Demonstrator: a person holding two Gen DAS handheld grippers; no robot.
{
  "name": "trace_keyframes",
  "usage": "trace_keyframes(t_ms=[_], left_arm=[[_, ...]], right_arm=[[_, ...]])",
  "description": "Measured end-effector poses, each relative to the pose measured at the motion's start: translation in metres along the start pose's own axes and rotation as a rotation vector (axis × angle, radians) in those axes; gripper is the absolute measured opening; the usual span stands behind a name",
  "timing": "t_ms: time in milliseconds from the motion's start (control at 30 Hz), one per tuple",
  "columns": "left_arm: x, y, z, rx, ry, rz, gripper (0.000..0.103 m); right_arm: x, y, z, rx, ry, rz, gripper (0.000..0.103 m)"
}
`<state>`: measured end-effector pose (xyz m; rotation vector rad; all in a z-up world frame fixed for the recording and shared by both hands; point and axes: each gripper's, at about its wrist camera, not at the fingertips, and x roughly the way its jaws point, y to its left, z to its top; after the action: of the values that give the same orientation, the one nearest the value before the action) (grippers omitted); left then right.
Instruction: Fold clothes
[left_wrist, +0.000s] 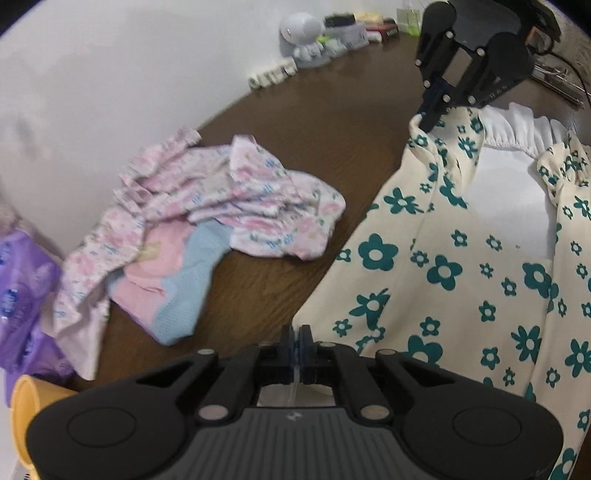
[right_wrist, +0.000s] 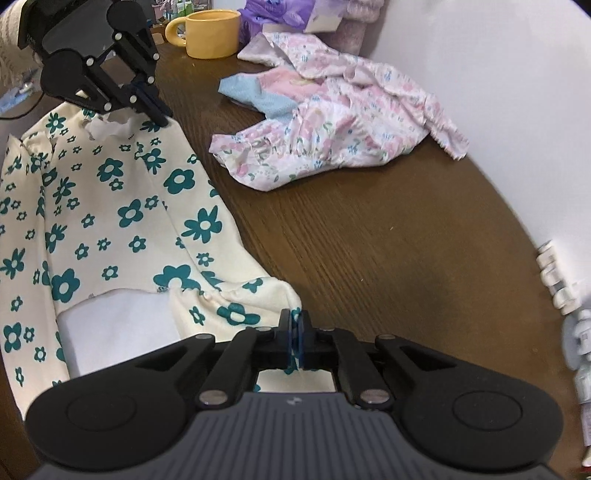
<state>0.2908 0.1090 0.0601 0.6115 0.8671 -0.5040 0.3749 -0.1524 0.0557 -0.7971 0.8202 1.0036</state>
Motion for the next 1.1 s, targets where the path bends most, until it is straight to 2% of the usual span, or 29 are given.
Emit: trace_keyframes(t_ms=[333,467,700,1100], left_arm=[[-0.043,-0.043,-0.016,0.081,-0.171,0.214,0.001],[-0.059,-0.065,-0.025,0.122,-0.223,0.26,0.001],[-0.071,-0.095,-0.043,0.162,-0.257,0.285,0.001],[-0.079,-0.14,-0.073,0.203,-0.256,0.286,0.001]], right_arm=[[-0.026,0.057,-0.016,-0.148,-0.066,-0.269,0.002],[-0.035,0.082,-0.027,-0.197,-0.076,-0.356,0.002],[-0.04,0.124,-0.045,-0.268,-0.08,-0.461,0.002],[-0.049,0.177,-0.069,-0.344,-0.07,-0.545,0.002]])
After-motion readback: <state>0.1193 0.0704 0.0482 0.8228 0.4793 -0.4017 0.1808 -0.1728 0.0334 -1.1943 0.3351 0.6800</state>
